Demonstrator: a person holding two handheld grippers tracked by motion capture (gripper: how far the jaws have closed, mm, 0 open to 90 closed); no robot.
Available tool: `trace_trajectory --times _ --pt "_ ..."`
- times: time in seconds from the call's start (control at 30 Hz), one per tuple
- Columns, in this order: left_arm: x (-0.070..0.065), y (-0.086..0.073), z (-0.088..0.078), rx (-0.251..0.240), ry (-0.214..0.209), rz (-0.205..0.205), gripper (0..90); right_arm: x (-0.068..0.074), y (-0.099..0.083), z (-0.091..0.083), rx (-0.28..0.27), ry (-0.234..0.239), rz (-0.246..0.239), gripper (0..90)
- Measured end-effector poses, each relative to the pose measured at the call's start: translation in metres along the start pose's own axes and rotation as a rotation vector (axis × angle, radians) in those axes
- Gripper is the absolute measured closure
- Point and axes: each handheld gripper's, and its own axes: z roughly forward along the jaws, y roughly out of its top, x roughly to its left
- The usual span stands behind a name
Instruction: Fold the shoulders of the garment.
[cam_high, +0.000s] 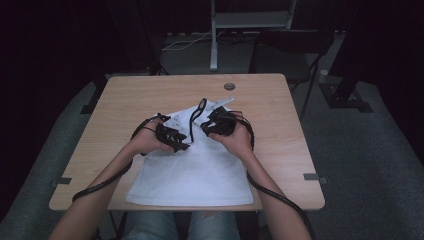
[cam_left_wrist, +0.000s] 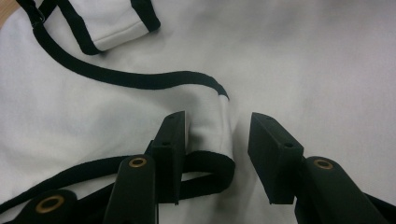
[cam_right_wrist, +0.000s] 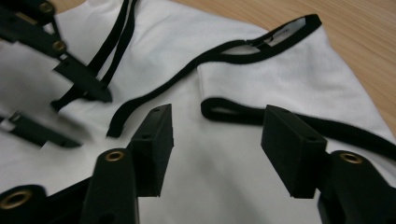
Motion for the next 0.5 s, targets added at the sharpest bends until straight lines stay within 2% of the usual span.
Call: trace_trajectory --times 0.23,0.33,0.4,0.5 --pt "0.001 -0.001 0.002 -0.017 0.025 -0.034 59.2 -0.001 0.012 0.027 0.054 -0.030 -0.023 59.7" --pt "0.002 -0.002 0.003 -0.016 0.038 -0.042 61.6 0.001 0.012 0.039 0.095 -0.035 -0.053 63.5" --pt "0.001 -0.003 0.003 -0.026 0.040 -0.048 62.7 0.003 0.011 0.046 0.114 -0.040 -0.055 65.0" --pt "0.000 -0.003 0.003 -0.024 0.045 -0.043 63.4 0.004 0.009 0.051 0.109 -0.053 -0.053 67.4"
